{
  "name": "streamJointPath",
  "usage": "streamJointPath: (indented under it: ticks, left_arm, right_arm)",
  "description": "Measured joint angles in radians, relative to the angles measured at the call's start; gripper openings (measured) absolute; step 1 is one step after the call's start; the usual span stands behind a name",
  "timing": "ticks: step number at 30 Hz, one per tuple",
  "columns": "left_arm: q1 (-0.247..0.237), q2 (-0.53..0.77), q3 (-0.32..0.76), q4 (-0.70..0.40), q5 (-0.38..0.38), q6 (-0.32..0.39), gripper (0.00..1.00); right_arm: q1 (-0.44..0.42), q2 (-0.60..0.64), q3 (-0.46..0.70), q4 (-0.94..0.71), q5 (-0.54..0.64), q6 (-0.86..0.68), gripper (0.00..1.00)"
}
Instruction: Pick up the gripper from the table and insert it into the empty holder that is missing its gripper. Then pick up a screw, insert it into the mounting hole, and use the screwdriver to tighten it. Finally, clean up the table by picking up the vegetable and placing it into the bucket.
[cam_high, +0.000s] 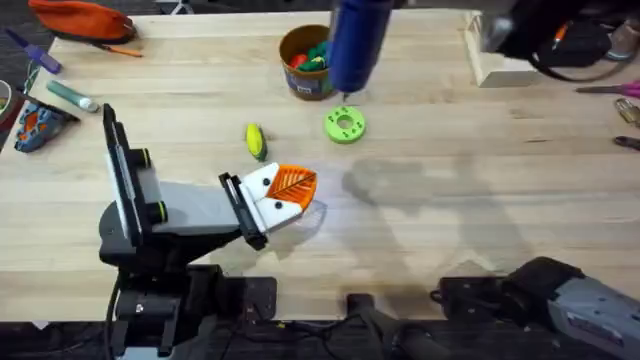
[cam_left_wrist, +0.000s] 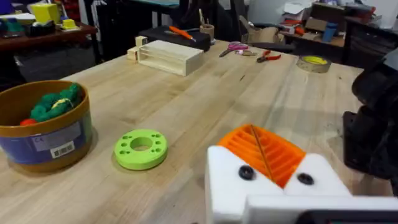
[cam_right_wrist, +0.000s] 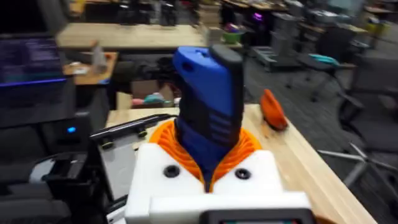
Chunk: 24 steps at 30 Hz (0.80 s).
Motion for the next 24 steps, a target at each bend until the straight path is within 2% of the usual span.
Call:
streamJointPath:
  ticks: [11, 24]
  left_arm:
    - [0.0, 0.0, 0.0, 0.0, 0.0, 0.0, 0.016]
    - [0.0, 0.0, 0.0, 0.0, 0.0, 0.0, 0.016]
  right_arm:
    - [0.016, 0.161, 0.0, 0.195, -0.266, 0.03, 0.022]
    - [0.092, 0.179, -0.002, 0.205, -0.376, 0.0, 0.021]
